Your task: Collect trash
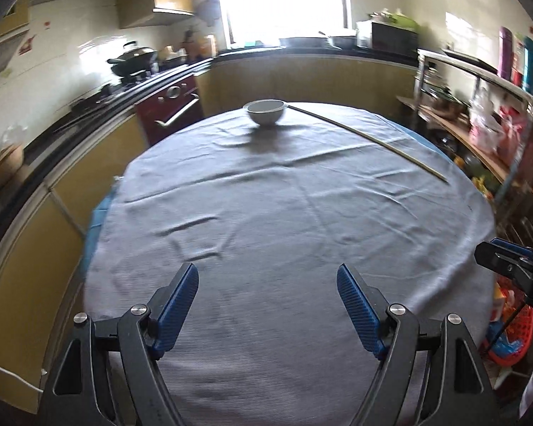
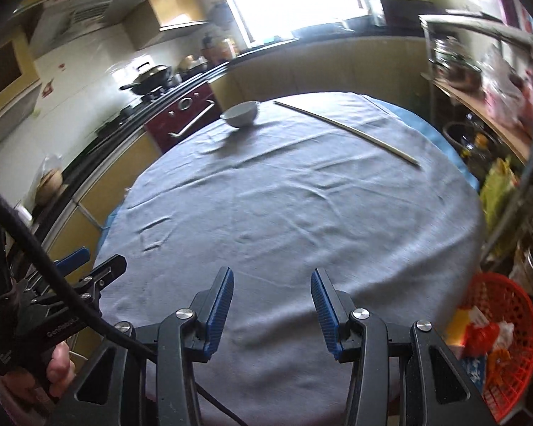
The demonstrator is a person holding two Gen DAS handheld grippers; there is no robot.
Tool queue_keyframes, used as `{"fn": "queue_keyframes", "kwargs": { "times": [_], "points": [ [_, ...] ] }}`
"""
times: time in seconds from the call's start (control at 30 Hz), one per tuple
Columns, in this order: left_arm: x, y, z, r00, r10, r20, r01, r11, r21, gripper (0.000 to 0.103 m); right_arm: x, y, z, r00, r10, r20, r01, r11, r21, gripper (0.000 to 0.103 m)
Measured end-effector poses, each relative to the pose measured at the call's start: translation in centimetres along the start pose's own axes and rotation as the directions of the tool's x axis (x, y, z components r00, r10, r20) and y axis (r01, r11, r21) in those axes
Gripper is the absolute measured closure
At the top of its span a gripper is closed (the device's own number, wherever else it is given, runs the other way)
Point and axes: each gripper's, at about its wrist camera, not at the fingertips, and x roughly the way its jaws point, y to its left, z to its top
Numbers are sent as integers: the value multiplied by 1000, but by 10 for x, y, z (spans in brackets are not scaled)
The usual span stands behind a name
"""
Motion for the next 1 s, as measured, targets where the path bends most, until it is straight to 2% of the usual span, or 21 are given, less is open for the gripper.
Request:
{"fn": "queue_keyframes", "kwargs": {
  "times": [0.3,0.53,0.8,1.0],
  "points": [
    [-17,43,1,997,72,25,-71,997,-42,22,10,64,12,999,25,26,-22,992,-121,53],
    [-27,68,5,991,124,40,-121,990,-76,22,15,97,17,999,43,31,-36,980,-194,53],
    [-32,80,7,986,160,46,-155,983,-94,22,13,117,25,997,66,50,-52,971,-233,51],
    [-34,76,8,984,173,49,-169,982,-81,22,14,117,24,996,71,55,-56,970,-238,50]
  ]
}}
